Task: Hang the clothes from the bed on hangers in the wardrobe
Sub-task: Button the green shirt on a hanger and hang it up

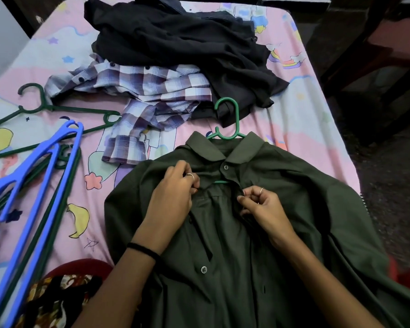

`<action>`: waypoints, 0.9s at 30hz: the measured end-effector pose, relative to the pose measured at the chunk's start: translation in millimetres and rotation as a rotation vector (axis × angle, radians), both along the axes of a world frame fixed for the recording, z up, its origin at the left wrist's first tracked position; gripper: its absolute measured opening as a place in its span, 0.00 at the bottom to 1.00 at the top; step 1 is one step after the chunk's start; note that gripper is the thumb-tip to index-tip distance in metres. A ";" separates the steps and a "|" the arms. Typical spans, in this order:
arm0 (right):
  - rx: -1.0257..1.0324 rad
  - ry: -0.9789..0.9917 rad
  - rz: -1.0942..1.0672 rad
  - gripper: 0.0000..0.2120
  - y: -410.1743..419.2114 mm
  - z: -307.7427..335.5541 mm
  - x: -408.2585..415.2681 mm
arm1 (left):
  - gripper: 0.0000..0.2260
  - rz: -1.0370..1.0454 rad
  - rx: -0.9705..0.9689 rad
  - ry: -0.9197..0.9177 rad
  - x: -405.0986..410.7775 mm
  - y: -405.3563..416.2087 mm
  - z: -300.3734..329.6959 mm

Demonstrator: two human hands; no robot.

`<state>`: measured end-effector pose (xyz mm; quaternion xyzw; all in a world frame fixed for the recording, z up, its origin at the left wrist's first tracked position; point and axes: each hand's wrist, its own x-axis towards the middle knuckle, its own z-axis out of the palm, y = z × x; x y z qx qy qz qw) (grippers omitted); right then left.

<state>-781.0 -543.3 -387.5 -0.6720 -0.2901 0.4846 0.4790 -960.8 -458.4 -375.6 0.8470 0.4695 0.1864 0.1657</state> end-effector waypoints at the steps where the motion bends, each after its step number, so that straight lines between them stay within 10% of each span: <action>1: -0.001 -0.013 0.011 0.08 -0.3 4.4 0.1 | 0.09 0.001 0.025 -0.050 -0.2 -3.4 4.2; 19: 0.178 -0.660 0.148 0.08 -28.9 22.5 -9.9 | 0.05 0.267 -0.639 -0.478 48.7 -63.1 12.3; 27: 0.180 -0.659 0.108 0.06 -30.9 13.5 -8.8 | 0.10 0.297 -0.733 -0.569 49.3 -60.8 6.4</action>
